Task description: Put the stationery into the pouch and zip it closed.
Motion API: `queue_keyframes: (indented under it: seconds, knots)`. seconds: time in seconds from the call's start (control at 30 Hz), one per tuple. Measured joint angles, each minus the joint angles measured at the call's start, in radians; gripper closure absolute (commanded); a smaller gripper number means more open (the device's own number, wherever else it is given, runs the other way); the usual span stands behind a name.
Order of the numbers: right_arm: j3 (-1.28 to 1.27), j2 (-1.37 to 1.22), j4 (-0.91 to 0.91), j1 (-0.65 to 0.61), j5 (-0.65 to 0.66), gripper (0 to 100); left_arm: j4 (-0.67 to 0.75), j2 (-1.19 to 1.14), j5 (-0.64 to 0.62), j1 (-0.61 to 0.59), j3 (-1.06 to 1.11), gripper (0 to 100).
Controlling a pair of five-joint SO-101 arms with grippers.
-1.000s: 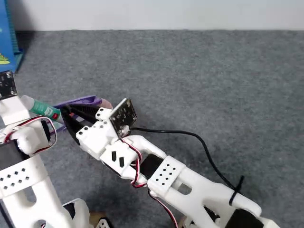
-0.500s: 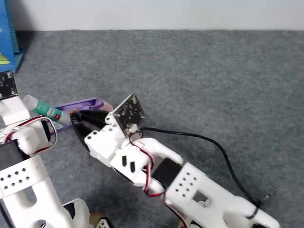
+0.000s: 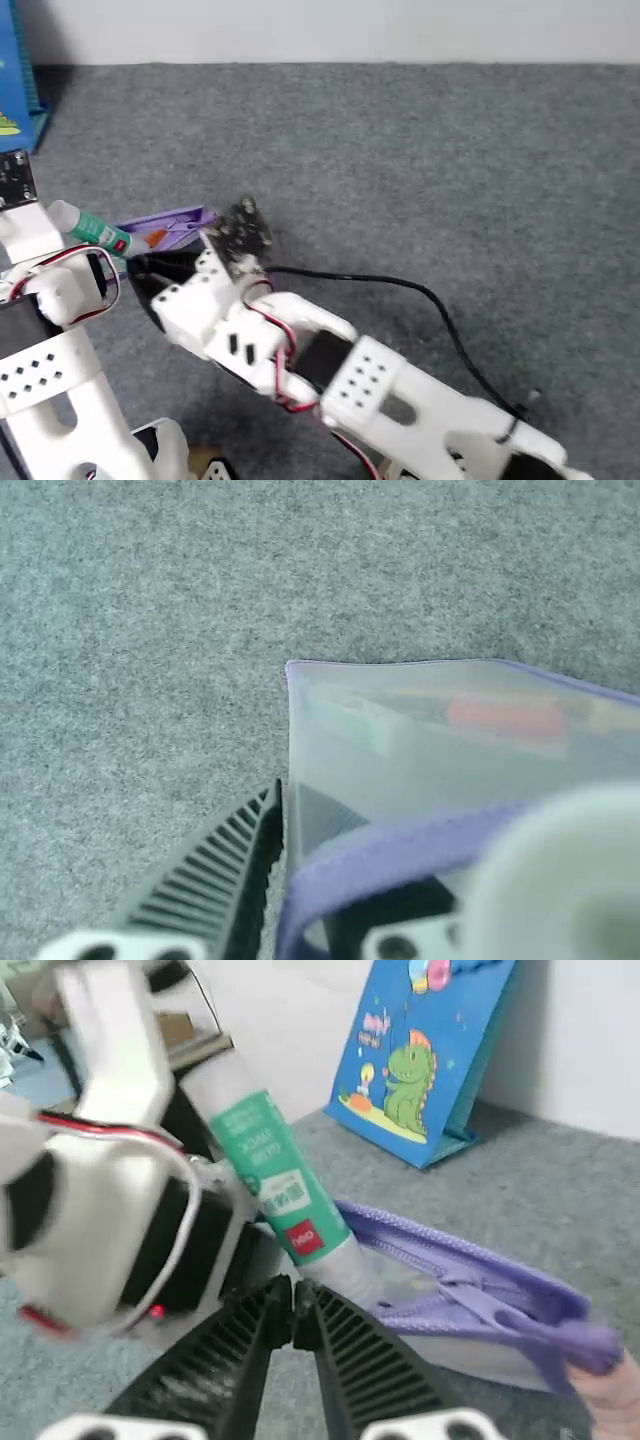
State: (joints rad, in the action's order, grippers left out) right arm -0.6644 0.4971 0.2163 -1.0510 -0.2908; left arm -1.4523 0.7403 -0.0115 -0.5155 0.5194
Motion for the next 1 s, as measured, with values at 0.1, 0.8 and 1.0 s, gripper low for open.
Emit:
queue_keyframes:
  seconds: [0.1, 0.8, 1.0]
  knots:
    - [0.087, -0.091, 0.005, 0.012, -0.002, 99.1, 0.000, 0.000, -0.005, 0.000, 0.000, 99]
    - [0.126, 0.014, 0.222, 0.029, -0.005, 99.1, 0.009, 0.000, 0.000, 0.000, 0.009, 99]
    - [0.232, -0.167, 0.127, 0.043, -0.005, 99.1, 0.038, 0.000, -0.006, -0.002, 0.014, 99]
